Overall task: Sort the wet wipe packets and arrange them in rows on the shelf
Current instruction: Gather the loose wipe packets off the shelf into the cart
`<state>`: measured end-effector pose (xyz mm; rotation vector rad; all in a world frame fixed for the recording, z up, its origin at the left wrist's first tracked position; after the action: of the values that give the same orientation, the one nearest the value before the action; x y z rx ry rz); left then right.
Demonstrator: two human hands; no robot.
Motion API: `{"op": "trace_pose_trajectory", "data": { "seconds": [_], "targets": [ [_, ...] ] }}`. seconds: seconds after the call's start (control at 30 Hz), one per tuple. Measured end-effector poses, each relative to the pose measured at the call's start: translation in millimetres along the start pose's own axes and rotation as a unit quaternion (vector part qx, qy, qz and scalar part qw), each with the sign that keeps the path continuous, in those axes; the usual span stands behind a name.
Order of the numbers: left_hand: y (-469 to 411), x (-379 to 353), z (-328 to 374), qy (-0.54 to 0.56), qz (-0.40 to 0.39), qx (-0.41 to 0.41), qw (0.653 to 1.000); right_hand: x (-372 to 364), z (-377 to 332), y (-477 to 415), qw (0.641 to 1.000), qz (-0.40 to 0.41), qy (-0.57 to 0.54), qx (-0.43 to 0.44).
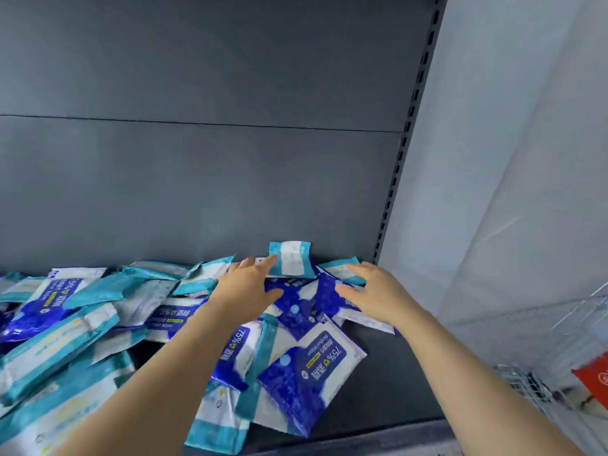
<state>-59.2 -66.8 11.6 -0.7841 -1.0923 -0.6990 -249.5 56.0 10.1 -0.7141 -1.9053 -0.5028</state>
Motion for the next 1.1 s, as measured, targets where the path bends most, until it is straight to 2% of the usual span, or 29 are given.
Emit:
{"op": "trace_pose_trajectory", "data": {
  "seconds": [0.03, 0.13, 0.23, 0.3, 0.37, 0.4, 0.43, 0.5, 0.57, 0.63, 0.7, 0.8, 0.87, 0.97, 1.0, 1.1],
  "targets": [
    [-4.9, -4.1, -0.3, -0.016, -0.018, 0.010, 1.000, -9.0, 3.2, -8.4, 0.999, -0.036, -0.007, 0.002],
    [-10.6, 1.6, -6.0, -0.090, 0.000, 0.034, 0.995, -27.5, 7.6, -16.9, 0.992, -0.123, -0.012, 0.004],
    [-2.3, 2.7, -6.9, -0.182, -0.015, 0.019, 0.983, -23.4, 9.8, -24.6, 0.990, -0.100, -0.100, 0.007],
    [6.1, 5.7, -4.7, -0.152, 0.025, -0.007, 0.988, -18.0, 12.8, -25.9, 0.985, -0.085, -0.148, -0.002],
    [13.3, 19.5, -3.1, -0.040, 0.114, 0.009, 0.993, -20.5, 17.8, -28.5, 0.981, -0.094, -0.167, -0.036],
    [12.2, 21.7, -2.6, -0.005, 0.127, 0.034, 0.991, -23.7, 18.2, -29.2, 0.978, -0.108, -0.168, -0.051],
    [6.2, 16.0, -3.5, 0.008, 0.093, 0.060, 0.994, -25.1, 15.7, -28.0, 0.974, -0.123, -0.184, -0.055],
    [-5.8, -6.8, -2.7, 0.018, -0.024, 0.098, 0.995, -28.3, 9.3, -22.7, 0.954, -0.168, -0.240, -0.062],
    [-10.1, -18.0, 3.6, 0.003, -0.083, 0.100, 0.992, -32.4, 9.6, -22.6, 0.929, -0.195, -0.305, -0.072],
    [-6.8, -15.4, 12.8, 0.004, -0.071, 0.087, 0.994, -29.4, 14.9, -21.2, 0.921, -0.201, -0.324, -0.077],
    [0.6, -12.2, 27.8, 0.013, -0.054, 0.062, 0.997, -25.7, 21.2, -18.3, 0.929, -0.205, -0.301, -0.072],
    [-1.3, -8.9, 36.0, 0.040, -0.023, 0.082, 0.996, -27.2, 25.8, -9.0, 0.930, -0.233, -0.276, -0.074],
    [-8.4, -13.3, 32.2, 0.061, -0.029, 0.120, 0.990, -28.5, 30.1, -7.4, 0.915, -0.247, -0.306, -0.094],
    [-13.5, -27.0, 28.2, 0.065, -0.090, 0.141, 0.984, -24.7, 37.1, -4.0, 0.877, -0.258, -0.383, -0.133],
    [-13.8, -30.0, 28.7, 0.057, -0.109, 0.136, 0.983, -23.7, 38.8, -2.9, 0.882, -0.253, -0.376, -0.129],
    [-12.6, -29.1, 30.7, 0.047, -0.111, 0.129, 0.984, -18.7, 36.3, 8.6, 0.934, -0.227, -0.268, -0.072]
  ]
}}
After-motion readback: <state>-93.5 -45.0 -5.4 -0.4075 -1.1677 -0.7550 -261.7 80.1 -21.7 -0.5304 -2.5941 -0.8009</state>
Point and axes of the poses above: each hand's wrist, its own y-axis away from the middle knuckle, its own x-axis out of the back of the hand, z = x × y, the point moved 9 cm from there along -y, towards the middle knuckle, and after that the axes turned 15 degrees about -x, right-handed, at the moved point
